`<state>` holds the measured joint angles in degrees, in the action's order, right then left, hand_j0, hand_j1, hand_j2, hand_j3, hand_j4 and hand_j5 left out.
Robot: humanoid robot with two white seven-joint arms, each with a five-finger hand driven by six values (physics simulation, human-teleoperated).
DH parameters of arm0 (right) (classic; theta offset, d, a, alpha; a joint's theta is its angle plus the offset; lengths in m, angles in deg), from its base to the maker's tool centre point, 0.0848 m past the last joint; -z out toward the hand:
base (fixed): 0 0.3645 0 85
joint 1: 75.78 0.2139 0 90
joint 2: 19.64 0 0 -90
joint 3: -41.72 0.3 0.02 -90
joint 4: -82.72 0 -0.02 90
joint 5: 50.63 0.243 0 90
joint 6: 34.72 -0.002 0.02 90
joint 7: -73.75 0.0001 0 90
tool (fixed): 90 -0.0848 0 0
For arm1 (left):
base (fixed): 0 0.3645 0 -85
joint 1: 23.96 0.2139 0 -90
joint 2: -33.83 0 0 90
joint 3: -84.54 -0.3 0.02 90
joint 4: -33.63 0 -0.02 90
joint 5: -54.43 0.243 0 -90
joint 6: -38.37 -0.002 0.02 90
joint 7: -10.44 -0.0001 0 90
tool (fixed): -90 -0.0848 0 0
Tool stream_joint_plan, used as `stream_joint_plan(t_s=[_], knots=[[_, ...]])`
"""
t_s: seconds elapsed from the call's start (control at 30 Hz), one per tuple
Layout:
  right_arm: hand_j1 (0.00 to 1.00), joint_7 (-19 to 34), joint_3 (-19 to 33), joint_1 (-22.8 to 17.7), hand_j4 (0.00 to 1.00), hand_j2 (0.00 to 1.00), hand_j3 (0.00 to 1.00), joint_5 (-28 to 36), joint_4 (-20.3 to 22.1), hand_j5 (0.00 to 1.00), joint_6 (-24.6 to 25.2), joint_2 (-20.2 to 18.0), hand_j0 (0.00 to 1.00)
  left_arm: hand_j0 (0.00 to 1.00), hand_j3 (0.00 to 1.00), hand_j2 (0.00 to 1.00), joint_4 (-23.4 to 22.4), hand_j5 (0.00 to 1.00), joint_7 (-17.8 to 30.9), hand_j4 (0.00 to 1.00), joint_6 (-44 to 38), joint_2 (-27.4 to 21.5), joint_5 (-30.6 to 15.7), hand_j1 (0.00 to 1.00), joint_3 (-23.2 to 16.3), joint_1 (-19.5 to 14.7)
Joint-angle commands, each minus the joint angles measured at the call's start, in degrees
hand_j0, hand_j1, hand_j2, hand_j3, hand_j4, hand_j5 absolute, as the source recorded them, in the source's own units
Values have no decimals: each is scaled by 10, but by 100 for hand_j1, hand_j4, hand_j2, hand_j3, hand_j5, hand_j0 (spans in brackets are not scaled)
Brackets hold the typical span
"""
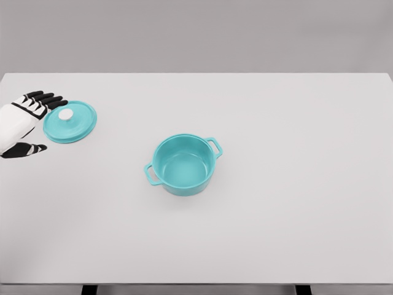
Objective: Cover the pot with left arm
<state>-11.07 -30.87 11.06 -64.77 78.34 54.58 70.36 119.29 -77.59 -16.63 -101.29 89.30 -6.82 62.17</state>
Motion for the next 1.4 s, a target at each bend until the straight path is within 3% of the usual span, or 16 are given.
stream_joint_plan(t_s=[0.0, 0.23, 0.3, 0.4, 0.5, 0.57, 0.7, 0.77, 0.83, 1.0, 1.37], knots=[[100, 0, 0, 0, 100, 100, 100, 0, 0, 100, 0, 0, 100, 100, 100, 100, 0, 100, 0, 100, 0, -1, -4, 100, 0, 0], [100, 0, 0, 0, 100, 100, 100, 0, 0, 100, 0, 0, 100, 100, 100, 100, -1, 100, 0, 100, 0, -2, -5, 100, 0, -10], [100, 0, 0, 0, 100, 100, 100, 0, 1, 100, 0, 0, 100, 100, 100, 100, -4, 100, 32, 100, 0, -3, -6, 100, 0, -14], [100, 0, 0, 0, 100, 100, 100, 0, 0, 100, 0, 0, 100, 100, 100, 100, -35, 100, 136, 100, 0, -3, -8, 100, -16, -82], [100, 0, 0, 0, 100, 100, 100, 0, 0, 100, 0, 0, 100, 100, 100, 100, -69, 100, 179, 100, 0, -6, -8, 100, -71, -147], [100, 0, 0, 0, 100, 100, 100, 0, 0, 100, 0, 0, 100, 100, 100, 100, -92, 100, 213, 100, 0, -8, -8, 100, -84, -170], [100, 0, 0, 0, 100, 100, 100, 0, 0, 100, 0, 0, 100, 99, 99, 99, -106, 99, 225, 99, 0, -21, -10, 99, -137, -228], [100, 0, 0, 0, 100, 100, 100, 0, 0, 100, 0, 0, 100, 87, 87, 87, -106, 87, 225, 87, 0, -23, -19, 87, -150, -246], [100, 0, 0, 0, 100, 100, 100, 1, 0, 100, 0, 0, 100, 87, 87, 87, -107, 87, 225, 87, 0, -26, -19, 87, -170, -265], [100, 0, 0, 0, 100, 100, 100, 0, 0, 100, 0, 0, 100, 87, 87, 87, -102, 87, 224, 87, 0, -27, -9, 87, -180, -279], [100, 0, 0, 0, 100, 100, 100, 0, 0, 100, 0, 0, 100, 89, 89, 89, -90, 89, 224, 89, 0, -31, -20, 89, -173, -271]])
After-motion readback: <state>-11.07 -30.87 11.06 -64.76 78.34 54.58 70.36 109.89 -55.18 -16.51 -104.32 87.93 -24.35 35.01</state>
